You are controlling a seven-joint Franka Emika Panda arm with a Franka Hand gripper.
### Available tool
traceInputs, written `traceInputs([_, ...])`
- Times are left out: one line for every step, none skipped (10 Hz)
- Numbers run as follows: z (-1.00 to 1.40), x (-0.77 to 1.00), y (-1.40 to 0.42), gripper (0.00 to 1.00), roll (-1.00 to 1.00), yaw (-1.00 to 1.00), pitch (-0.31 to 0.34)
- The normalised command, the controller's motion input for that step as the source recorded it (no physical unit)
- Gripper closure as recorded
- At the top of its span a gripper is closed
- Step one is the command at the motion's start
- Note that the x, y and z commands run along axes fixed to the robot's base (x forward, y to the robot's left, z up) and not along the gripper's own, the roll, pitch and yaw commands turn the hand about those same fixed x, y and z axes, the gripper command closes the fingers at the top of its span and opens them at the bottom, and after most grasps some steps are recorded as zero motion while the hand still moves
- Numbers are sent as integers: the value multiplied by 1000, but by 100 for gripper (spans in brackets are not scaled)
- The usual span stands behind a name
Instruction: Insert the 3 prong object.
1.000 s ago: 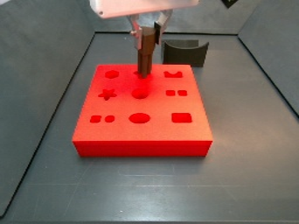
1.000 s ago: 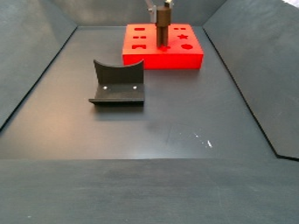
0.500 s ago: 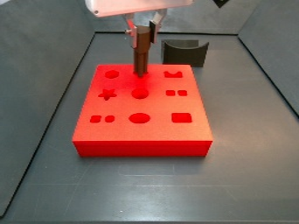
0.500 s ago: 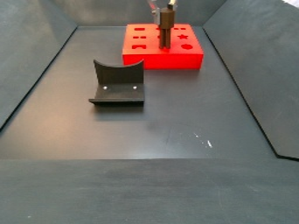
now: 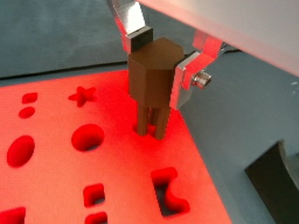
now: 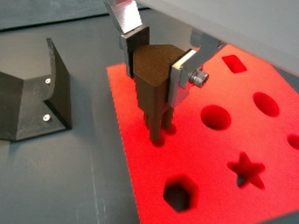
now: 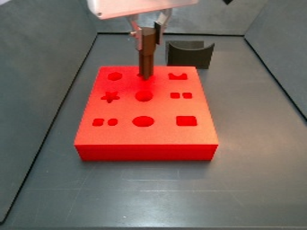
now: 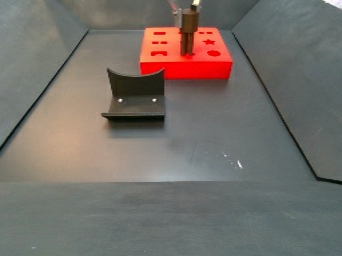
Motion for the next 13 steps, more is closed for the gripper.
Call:
traceInputs([-123, 0, 0, 100, 36, 0, -19])
traceInputs([-117, -94, 0, 100, 50, 0, -7])
traceInputs([-46, -137, -77, 100, 87, -3, -13])
traceInputs([-54, -89, -129, 100, 110, 0, -13])
traceInputs([-100, -69, -137, 100, 131, 0, -17])
traceInputs([-186, 0, -69, 100, 160, 0, -23])
traceInputs([-274, 0, 0, 100, 191, 0, -26])
traceInputs([-326, 0, 0, 100, 207, 0, -26])
traceInputs([-251, 0, 60, 100, 154, -29, -10])
traceInputs([-166, 0, 20, 100, 99, -40, -1])
traceInputs([-154, -20, 23, 100, 66, -26, -4])
traceInputs([-169, -31, 69, 100, 47, -17, -9])
traceInputs([-183, -146, 149, 100, 11, -63, -10])
